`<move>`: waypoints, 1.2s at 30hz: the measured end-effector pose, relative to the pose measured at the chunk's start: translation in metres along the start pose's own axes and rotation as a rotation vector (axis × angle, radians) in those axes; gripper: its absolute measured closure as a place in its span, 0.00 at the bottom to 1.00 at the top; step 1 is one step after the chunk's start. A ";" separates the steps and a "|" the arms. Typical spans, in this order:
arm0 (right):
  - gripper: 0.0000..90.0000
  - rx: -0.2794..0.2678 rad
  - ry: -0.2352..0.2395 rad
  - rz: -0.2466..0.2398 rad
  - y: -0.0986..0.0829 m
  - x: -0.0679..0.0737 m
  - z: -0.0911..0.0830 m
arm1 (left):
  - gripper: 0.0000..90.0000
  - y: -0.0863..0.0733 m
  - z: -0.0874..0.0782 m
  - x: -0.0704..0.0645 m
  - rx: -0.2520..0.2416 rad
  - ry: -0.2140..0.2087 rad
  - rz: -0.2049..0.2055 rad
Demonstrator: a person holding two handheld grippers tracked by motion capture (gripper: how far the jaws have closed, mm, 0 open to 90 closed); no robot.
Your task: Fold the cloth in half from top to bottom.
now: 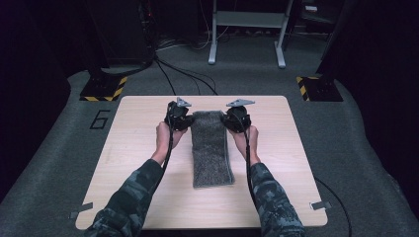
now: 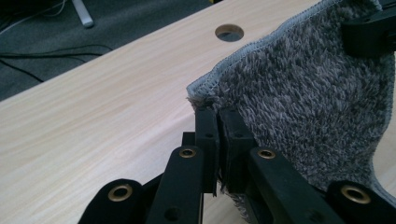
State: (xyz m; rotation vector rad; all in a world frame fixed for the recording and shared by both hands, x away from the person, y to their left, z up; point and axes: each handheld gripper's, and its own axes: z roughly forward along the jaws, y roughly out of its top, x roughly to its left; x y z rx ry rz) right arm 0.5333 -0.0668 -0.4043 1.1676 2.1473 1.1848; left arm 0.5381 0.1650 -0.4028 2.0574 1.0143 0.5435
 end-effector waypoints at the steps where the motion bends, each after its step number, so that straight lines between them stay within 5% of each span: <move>1: 0.97 -0.005 0.001 0.000 0.001 0.000 -0.002 | 0.96 0.001 -0.002 -0.001 -0.009 0.000 -0.003; 14: 0.96 -0.046 0.029 -0.022 -0.003 0.007 -0.030 | 0.96 -0.004 -0.018 -0.016 -0.032 -0.037 0.021; 28: 0.96 0.005 0.060 -0.074 -0.039 0.021 -0.039 | 0.96 -0.039 -0.021 -0.032 -0.001 -0.092 0.051; 36: 0.96 0.016 0.077 -0.059 -0.053 0.020 -0.042 | 0.95 -0.045 -0.019 -0.039 0.010 -0.124 0.037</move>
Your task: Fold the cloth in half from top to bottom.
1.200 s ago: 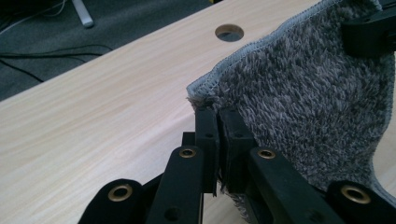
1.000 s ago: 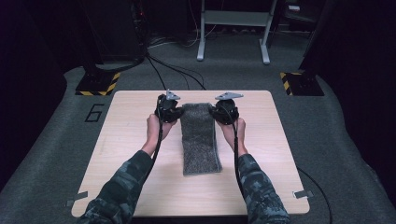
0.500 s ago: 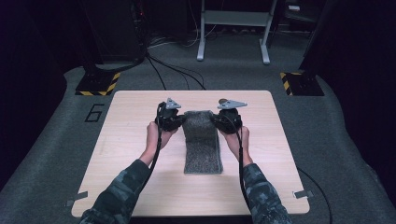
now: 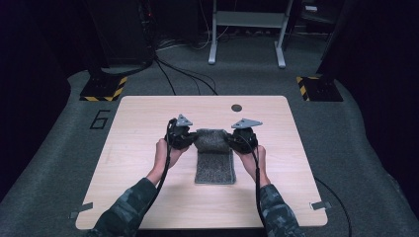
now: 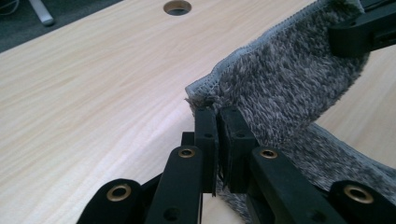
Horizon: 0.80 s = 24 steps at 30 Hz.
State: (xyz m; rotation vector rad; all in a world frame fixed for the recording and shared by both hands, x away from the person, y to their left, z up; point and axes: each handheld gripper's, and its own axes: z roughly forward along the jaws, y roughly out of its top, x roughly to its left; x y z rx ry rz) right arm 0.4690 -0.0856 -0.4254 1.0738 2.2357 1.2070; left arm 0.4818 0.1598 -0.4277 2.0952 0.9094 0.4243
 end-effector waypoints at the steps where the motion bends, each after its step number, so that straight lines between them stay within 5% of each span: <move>1: 0.96 0.001 0.001 -0.004 -0.001 0.000 -0.001 | 0.95 -0.001 0.000 -0.002 -0.002 -0.004 0.001; 15: 0.95 0.025 0.036 -0.036 -0.033 0.008 -0.017 | 0.93 -0.029 0.006 -0.025 0.044 -0.075 0.016; 24: 0.93 0.055 0.062 -0.015 -0.064 0.023 -0.021 | 0.87 -0.051 0.007 -0.032 0.089 -0.134 0.014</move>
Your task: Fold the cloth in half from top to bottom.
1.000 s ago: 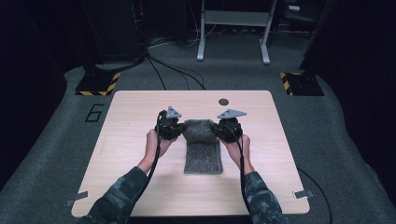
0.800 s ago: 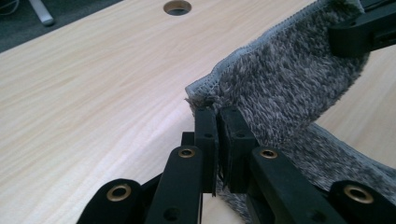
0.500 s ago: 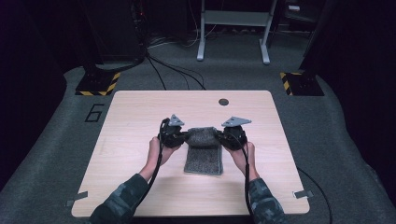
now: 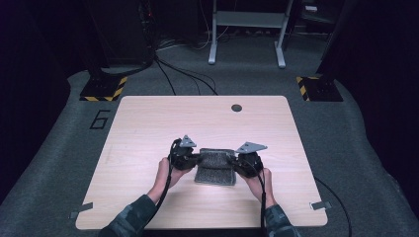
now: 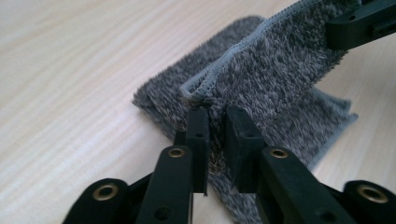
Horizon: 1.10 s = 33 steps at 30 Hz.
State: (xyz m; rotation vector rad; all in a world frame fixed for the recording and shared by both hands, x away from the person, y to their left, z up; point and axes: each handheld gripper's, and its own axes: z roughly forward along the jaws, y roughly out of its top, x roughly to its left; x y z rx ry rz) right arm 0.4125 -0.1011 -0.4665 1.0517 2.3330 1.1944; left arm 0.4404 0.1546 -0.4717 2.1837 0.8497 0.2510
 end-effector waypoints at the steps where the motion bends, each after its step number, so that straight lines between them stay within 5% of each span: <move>1: 0.93 0.004 0.004 -0.002 -0.003 0.001 0.000 | 0.86 -0.002 0.000 -0.001 0.005 -0.008 -0.001; 8: 0.90 0.022 0.005 0.013 -0.017 0.003 -0.002 | 0.79 -0.012 0.002 -0.005 0.030 -0.040 -0.002; 16: 0.57 0.004 0.058 0.069 -0.029 0.002 -0.024 | 0.46 -0.021 -0.016 -0.011 0.014 -0.086 -0.056; 22: 0.38 -0.043 0.038 0.123 -0.029 -0.008 -0.033 | 0.34 -0.014 -0.032 -0.003 -0.052 -0.025 -0.085; 27: 0.25 0.019 -0.020 0.118 -0.025 -0.004 -0.012 | 0.29 -0.012 -0.011 0.003 -0.006 0.027 -0.081; 33: 0.21 0.104 -0.106 0.093 -0.028 0.007 0.010 | 0.27 -0.020 0.011 -0.006 0.069 0.083 -0.018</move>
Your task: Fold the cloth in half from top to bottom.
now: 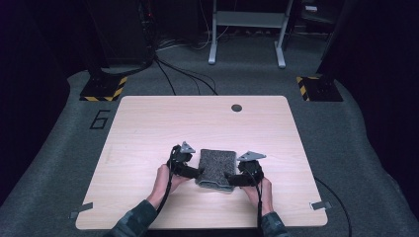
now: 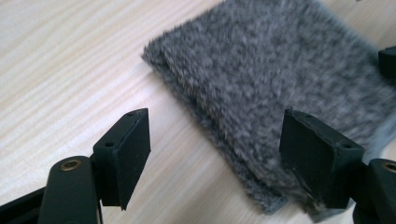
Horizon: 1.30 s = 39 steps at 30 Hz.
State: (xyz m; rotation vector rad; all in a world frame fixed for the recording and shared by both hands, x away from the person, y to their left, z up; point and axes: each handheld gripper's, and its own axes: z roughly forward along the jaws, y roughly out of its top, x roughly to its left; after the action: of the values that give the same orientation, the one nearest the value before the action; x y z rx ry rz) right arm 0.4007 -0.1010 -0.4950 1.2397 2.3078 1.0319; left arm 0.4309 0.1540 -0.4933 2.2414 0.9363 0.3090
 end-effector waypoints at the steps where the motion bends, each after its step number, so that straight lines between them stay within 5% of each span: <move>1: 0.21 0.012 -0.010 -0.007 -0.001 0.000 0.002 | 0.27 -0.002 0.001 0.000 0.018 0.008 0.015; 9: 0.20 0.057 -0.035 -0.040 -0.006 -0.001 0.019 | 0.27 -0.020 0.002 -0.013 0.034 0.089 0.054; 25: 0.07 0.070 -0.011 -0.052 -0.005 -0.007 0.031 | 0.19 -0.029 -0.005 -0.019 0.019 0.143 0.025; 39: 0.05 -0.026 0.008 0.010 0.002 -0.016 -0.010 | 0.12 -0.040 -0.055 0.009 -0.075 0.198 -0.064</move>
State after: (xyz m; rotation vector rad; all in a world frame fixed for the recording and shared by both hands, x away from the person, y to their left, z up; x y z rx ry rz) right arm 0.4051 -0.1179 -0.4879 1.2408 2.2893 1.0688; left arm 0.3910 0.2079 -0.4798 2.1364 1.0786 0.5358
